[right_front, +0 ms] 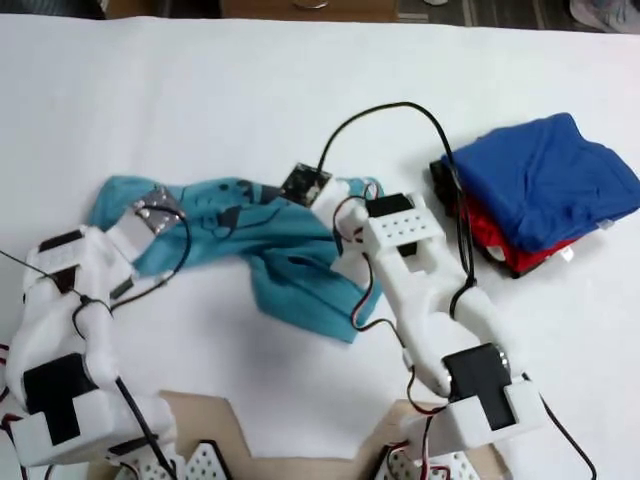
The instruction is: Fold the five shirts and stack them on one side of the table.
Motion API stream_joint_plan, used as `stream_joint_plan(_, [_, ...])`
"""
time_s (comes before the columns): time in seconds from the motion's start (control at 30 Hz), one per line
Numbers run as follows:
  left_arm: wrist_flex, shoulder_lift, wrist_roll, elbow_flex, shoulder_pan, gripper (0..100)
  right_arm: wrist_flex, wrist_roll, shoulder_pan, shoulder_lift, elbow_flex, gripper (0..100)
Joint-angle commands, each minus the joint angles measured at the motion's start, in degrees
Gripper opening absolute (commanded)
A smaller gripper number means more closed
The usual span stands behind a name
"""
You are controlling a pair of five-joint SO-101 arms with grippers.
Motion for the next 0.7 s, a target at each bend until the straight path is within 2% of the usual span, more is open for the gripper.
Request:
stream_joint_plan(0.0, [0.44,2.02,-2.37,-1.71,0.53,12,1.01,-0.09,-0.04,-3.30,-0.44,18.7])
stream_joint_plan(0.1, [0.97,4.75,-2.20,-5.58,0.44,16,1.27,-0.09,-0.04,-3.47,-0.44,18.7])
stream_joint_plan(0.37, [9.58,7.65,-3.78,-12.53,0.35,17,1.89,-0.09,-0.04,-3.56,-0.53,18.7])
stream_joint_plan(0.67, [8.26,8.00,-5.98,-9.98,0.26,17,1.89,0.00,-0.04,-3.65,-0.62,18.7])
